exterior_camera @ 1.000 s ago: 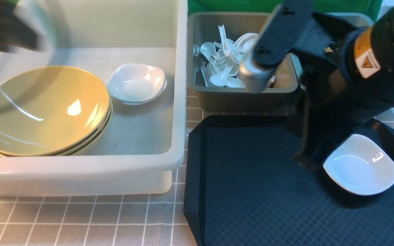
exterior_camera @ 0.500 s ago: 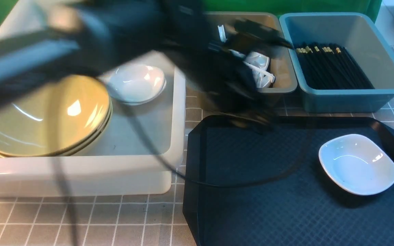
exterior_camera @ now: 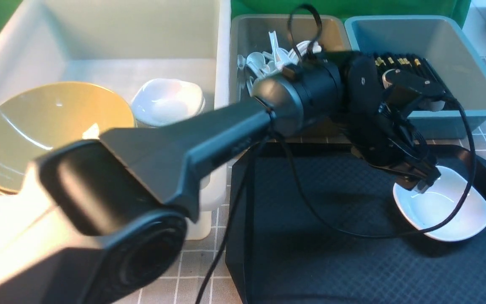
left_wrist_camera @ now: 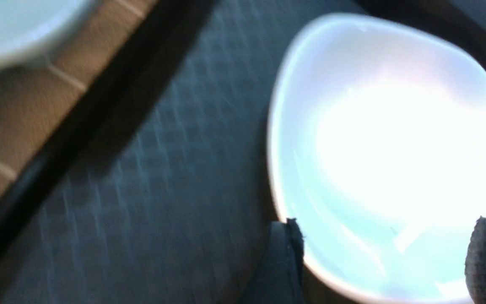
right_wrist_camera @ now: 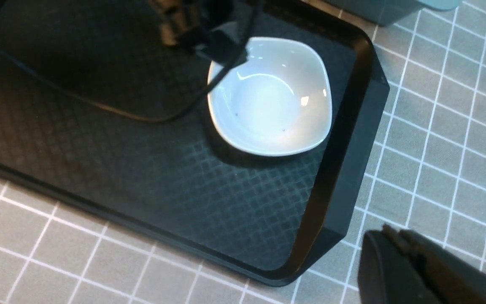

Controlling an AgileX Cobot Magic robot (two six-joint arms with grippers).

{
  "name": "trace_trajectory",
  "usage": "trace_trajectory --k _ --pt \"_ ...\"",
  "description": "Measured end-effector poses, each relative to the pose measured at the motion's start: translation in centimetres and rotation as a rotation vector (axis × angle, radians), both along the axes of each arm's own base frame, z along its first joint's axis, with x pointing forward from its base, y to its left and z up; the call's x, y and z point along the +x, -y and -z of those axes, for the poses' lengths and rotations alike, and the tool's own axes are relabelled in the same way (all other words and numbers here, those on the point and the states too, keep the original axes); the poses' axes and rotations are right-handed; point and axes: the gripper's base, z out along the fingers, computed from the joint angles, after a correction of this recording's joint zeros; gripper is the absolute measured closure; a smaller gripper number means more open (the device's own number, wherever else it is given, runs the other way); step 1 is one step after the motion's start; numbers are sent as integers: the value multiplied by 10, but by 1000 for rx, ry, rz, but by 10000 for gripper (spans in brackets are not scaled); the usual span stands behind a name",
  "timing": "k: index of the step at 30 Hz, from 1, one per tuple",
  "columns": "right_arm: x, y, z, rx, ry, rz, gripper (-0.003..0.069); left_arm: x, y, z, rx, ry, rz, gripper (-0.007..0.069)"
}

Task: On grey table put chopsticks spoon bowls plates into blue grey white boxes.
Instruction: 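Grasp the small white bowl on the black tray by its rim with the left gripper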

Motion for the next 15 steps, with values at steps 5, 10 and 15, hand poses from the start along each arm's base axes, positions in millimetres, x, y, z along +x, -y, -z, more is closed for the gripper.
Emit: trace_trajectory --k 5,10,15 --pt "2 -1 15 -28 -50 -11 641 5 8 39 0 -74 -39 123" --pt "4 -1 33 -52 -110 -15 641 -1 16 47 -18 -99 -35 202" --pt "4 -2 37 -53 -120 -16 641 -9 22 49 7 -79 3 479"
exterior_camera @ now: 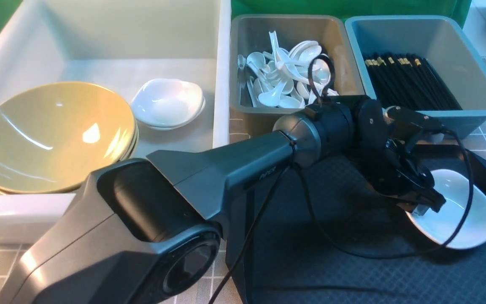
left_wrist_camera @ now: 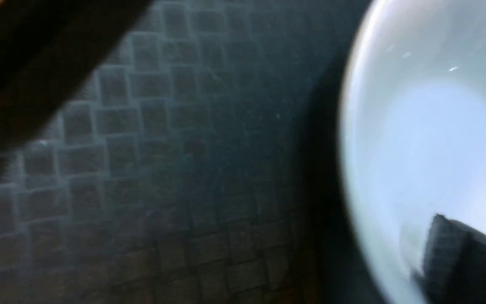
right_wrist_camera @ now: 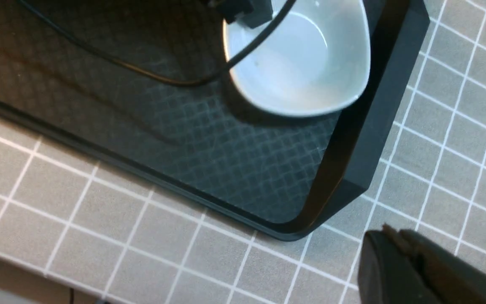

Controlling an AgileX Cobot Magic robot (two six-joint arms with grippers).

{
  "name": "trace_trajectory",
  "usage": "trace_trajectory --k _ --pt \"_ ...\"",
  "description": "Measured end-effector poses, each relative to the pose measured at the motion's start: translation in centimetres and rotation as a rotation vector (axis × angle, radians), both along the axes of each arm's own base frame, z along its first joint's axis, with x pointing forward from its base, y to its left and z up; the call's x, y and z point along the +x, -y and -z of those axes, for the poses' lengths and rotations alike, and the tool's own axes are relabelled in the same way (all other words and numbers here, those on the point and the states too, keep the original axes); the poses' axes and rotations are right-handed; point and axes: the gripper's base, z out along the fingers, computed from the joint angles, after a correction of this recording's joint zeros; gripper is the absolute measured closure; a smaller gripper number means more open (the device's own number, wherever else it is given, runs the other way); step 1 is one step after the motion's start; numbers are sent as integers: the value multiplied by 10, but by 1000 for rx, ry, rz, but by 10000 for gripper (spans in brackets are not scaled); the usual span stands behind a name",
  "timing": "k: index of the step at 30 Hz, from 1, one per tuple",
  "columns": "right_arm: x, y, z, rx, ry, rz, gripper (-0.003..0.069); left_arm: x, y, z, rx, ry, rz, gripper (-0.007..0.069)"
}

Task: On grey table put chopsticks spoon bowls plates into blue grey white boxes.
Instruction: 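Grasp the small white bowl on the black tray by its rim with the left gripper, then place the white bowl into the white bin with the other dishes with the left gripper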

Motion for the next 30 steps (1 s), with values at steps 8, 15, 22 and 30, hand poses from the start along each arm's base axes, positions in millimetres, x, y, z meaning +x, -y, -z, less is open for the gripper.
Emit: trace_trajectory --k 8,15,22,30 --pt "3 -9 -2 83 39 -44 641 0 -26 -71 150 193 96 618" --pt "25 -48 -18 297 51 -319 641 7 -119 -215 201 451 -63 618" --pt "67 -102 -39 419 3 -601 638 12 -256 -304 233 518 -377 619" --pt "76 -160 -44 425 -28 -804 639 41 -389 -277 225 330 -699 619"
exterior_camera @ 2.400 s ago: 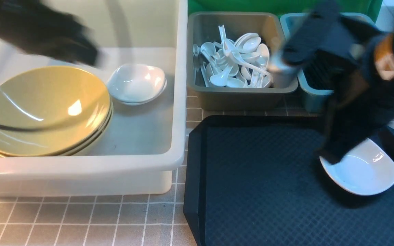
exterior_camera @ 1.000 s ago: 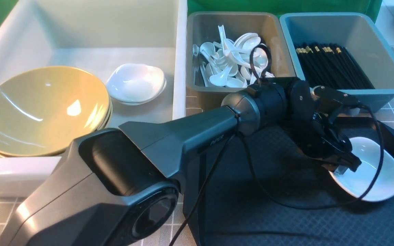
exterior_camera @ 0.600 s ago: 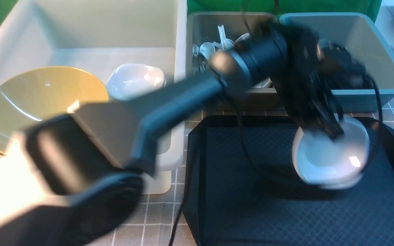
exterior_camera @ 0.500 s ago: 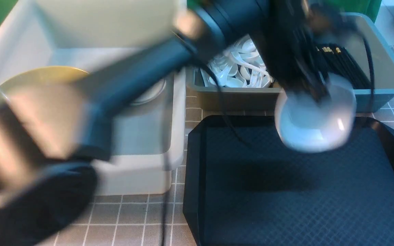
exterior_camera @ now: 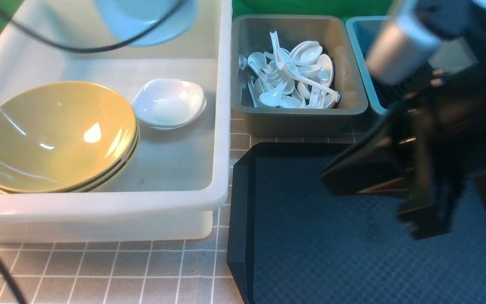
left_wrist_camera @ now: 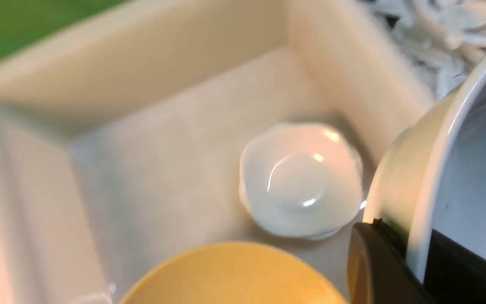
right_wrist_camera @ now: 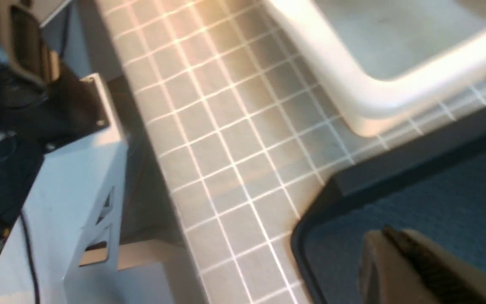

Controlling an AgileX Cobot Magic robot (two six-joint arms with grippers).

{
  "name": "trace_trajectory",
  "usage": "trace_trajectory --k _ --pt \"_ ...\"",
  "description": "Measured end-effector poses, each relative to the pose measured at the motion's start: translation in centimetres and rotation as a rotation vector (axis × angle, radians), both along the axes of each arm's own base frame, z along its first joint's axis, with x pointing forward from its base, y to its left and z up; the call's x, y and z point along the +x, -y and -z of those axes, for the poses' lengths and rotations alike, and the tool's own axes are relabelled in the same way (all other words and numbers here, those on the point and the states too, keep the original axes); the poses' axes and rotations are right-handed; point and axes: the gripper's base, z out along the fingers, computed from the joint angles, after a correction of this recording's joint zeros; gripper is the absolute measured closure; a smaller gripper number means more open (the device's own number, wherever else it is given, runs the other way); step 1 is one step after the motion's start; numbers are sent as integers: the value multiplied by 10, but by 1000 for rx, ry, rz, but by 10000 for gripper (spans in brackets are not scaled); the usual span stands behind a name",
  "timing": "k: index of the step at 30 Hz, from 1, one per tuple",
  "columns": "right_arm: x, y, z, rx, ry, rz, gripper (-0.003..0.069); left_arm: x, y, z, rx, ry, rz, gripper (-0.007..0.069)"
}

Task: On grey table put chopsticks spoon bowls plates into blue grey white boxes.
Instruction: 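Place the white bowl into the white bin with the other dishes with the left gripper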

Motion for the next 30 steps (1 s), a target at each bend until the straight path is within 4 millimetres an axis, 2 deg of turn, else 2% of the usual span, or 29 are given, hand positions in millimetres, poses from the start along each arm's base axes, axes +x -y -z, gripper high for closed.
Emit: trace_trajectory --k 3,6,11,15,19,22,25,30 --pt "7 -6 7 -19 -9 6 639 21 -22 36 -117 -20 -57 619" --pt "16 -10 14 -44 -14 42 639 45 -32 79 -220 -23 -105 619" --pt "25 -15 22 -57 -28 64 638 78 -31 146 -258 -52 -95 619" --pt "30 -18 28 -71 -43 67 637 97 -31 182 -274 -59 -92 619" --pt "33 -20 32 -80 -54 68 637 106 -31 202 -255 -74 -77 610" --pt "34 -21 34 -84 -57 68 636 107 -31 205 -211 -65 -27 559" --pt "36 -22 35 -89 -53 72 636 107 -27 205 -156 -50 33 470" --pt "37 -23 37 -91 -52 74 636 106 -23 203 -99 -51 90 230"
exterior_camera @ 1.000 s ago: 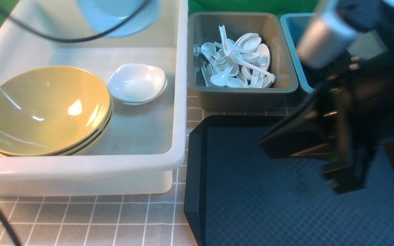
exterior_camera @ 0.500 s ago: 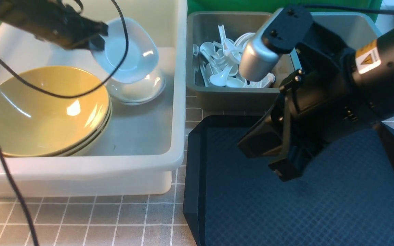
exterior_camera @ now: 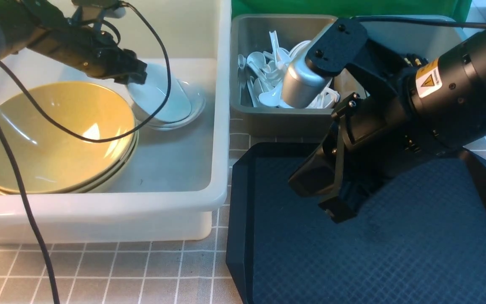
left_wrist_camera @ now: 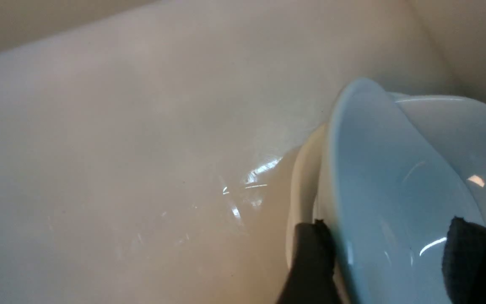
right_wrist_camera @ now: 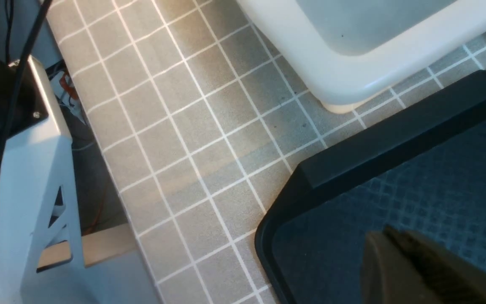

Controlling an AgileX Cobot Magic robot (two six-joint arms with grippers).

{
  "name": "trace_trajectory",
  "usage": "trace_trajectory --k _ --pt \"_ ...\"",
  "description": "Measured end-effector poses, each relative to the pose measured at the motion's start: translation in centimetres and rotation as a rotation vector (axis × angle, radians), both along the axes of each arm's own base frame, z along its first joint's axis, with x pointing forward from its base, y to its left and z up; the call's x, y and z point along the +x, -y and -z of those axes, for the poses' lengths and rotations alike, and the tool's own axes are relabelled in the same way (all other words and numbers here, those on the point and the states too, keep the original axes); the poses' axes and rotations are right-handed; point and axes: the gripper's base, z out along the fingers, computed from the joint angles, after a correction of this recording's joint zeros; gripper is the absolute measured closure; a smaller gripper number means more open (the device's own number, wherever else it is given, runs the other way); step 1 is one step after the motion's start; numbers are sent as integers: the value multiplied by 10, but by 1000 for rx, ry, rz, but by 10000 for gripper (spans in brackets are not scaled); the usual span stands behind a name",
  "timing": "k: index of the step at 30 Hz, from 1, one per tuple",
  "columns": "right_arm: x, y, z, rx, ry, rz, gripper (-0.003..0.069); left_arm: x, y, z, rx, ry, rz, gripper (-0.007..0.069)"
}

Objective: On grey table put chopsticks spoon bowls plates into blue grey white boxes.

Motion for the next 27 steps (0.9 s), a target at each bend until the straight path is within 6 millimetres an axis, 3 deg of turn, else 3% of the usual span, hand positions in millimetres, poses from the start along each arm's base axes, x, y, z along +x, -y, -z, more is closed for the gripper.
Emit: trace_trajectory --k 3,7,10,13,18,21,24,27 --pt "-1 0 0 -6 -5 -3 636 2 -1 -11 17 11 1 113" --pt "-2 1 2 -20 -22 -13 636 6 1 -42 -10 35 -9 54" --pt "-2 3 2 -43 -18 -19 636 3 4 -77 -44 37 -12 83" --pt "0 5 -5 -73 10 -15 633 -13 9 -125 -35 69 7 190" --pt "6 12 -29 -118 104 43 628 -73 19 -215 0 174 77 470" --pt "9 17 -43 -132 155 89 625 -120 31 -252 9 241 116 598" --pt "6 23 -50 -142 174 123 622 -160 37 -262 54 239 133 627" --pt "-3 31 -57 -134 177 141 619 -196 33 -252 108 178 105 635"
